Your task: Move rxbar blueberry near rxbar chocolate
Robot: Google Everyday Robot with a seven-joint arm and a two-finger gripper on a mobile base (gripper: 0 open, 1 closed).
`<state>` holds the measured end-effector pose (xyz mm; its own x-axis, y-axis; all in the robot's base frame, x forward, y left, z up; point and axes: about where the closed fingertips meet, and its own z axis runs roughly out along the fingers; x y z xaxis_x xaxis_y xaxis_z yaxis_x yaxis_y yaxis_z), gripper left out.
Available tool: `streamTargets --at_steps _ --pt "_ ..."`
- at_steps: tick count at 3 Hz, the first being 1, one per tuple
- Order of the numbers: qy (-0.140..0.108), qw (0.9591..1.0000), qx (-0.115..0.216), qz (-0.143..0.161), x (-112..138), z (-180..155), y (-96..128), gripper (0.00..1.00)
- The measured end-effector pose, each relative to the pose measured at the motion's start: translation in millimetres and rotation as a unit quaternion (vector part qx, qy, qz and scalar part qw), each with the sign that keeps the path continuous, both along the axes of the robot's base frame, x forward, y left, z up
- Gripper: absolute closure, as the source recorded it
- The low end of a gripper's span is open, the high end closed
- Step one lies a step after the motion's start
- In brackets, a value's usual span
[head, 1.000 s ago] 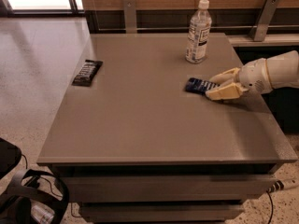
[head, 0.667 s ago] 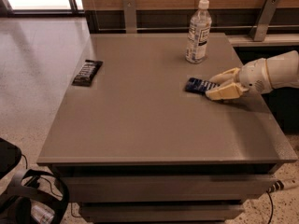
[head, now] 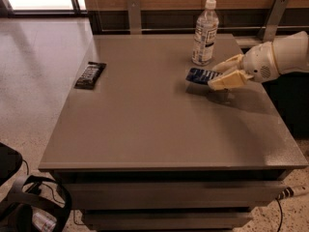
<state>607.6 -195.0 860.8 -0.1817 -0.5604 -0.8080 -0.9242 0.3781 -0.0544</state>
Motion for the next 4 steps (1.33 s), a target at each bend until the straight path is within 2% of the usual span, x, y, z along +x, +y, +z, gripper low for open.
streamTargets --at_steps 1,3,4 --pt "-0.009 0.9998 -0.017 0.003 7.3 38.6 36.2 1.00" --pt "-0.007 0.9981 -0.055 -0.026 17.5 55.4 110.5 1.00" --pt "-0.014 0.9979 -0.058 -0.025 25.0 59.1 145.0 1.00"
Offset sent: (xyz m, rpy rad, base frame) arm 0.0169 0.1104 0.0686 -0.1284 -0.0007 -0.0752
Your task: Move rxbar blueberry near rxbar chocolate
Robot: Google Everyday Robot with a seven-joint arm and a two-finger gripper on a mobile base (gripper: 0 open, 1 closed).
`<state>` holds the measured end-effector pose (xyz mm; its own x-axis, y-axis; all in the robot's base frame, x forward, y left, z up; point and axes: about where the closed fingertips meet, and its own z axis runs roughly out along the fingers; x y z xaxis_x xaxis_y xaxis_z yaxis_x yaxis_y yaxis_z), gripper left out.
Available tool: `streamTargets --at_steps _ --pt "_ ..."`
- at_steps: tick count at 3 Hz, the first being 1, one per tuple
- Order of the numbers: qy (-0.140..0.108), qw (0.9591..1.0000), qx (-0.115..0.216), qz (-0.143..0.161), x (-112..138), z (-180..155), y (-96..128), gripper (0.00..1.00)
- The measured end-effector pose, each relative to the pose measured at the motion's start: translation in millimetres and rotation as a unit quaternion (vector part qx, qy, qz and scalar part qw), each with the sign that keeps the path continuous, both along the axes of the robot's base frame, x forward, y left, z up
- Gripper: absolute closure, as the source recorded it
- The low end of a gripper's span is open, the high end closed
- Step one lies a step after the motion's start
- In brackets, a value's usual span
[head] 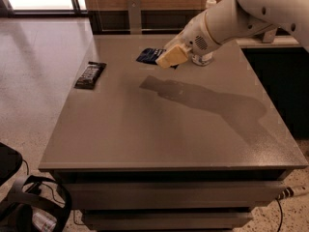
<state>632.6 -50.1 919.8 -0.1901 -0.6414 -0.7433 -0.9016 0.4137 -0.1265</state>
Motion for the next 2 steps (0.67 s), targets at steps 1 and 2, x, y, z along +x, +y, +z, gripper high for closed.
streamTargets --at_steps 1,2 --pt "-0.008 0.9998 0.001 0.019 4.7 3.2 35.9 1.00" --pt "-0.011 0.9993 -0.003 0.036 11.4 -1.7 67.1 1.00"
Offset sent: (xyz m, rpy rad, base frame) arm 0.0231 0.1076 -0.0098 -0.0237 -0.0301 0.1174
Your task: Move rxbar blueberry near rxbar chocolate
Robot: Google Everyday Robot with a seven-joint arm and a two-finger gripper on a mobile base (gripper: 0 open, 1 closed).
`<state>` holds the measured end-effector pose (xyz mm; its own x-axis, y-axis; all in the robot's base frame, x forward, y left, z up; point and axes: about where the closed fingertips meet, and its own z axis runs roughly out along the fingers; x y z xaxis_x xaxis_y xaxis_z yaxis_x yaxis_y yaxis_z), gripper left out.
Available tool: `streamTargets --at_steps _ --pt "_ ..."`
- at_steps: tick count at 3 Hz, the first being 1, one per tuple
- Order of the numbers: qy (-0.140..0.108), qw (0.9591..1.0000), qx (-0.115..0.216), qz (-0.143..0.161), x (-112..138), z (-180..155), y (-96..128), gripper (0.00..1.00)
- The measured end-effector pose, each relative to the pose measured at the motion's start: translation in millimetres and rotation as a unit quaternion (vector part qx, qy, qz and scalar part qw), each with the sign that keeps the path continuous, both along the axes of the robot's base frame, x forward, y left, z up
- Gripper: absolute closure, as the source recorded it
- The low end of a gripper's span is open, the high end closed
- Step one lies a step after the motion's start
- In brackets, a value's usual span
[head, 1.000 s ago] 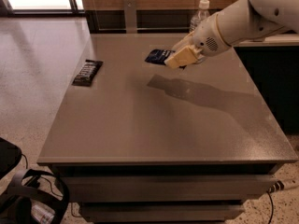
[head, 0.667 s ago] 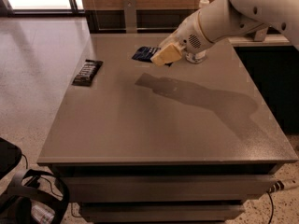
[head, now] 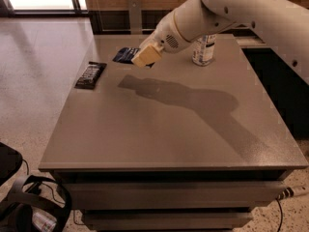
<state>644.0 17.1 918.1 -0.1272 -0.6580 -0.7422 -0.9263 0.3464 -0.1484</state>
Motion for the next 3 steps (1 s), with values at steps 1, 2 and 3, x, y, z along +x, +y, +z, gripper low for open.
streamTargets --at_steps 1,2,3 --pt "0.003 0.9999 -0.012 0.006 7.6 -13.8 27.0 1.00" --pt "-0.004 0.9999 -0.014 0.005 25.0 -28.8 47.8 1.00" --pt "-0.010 0.9999 -0.012 -0.001 38.9 -37.8 53.9 1.00"
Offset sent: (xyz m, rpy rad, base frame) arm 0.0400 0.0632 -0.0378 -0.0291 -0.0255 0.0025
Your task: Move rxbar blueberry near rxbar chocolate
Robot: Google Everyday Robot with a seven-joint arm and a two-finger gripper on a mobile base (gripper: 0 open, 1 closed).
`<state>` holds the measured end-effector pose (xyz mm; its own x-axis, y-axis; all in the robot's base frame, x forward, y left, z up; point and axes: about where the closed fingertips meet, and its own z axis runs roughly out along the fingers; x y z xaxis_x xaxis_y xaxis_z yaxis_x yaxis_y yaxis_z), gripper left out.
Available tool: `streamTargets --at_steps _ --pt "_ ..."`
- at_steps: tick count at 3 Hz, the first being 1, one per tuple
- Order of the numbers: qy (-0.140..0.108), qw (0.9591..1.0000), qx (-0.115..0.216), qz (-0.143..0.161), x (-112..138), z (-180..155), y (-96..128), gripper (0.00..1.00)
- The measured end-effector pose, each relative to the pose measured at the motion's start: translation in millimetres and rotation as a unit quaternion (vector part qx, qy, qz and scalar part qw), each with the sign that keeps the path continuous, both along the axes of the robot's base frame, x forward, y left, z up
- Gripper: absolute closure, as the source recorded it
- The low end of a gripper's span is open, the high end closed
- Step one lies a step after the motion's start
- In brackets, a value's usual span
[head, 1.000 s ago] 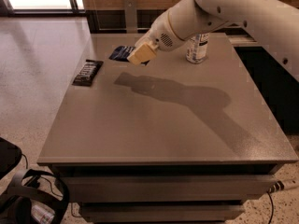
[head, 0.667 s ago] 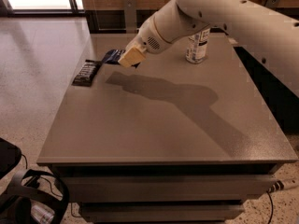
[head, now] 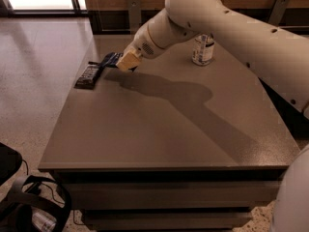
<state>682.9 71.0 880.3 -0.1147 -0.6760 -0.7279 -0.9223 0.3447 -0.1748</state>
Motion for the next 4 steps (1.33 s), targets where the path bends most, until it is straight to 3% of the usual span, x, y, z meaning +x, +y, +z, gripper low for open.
streamTargets --at_steps 4 --pt "0.004 1.0000 -0.001 0.006 -2.6 -4.2 7.3 0.05"
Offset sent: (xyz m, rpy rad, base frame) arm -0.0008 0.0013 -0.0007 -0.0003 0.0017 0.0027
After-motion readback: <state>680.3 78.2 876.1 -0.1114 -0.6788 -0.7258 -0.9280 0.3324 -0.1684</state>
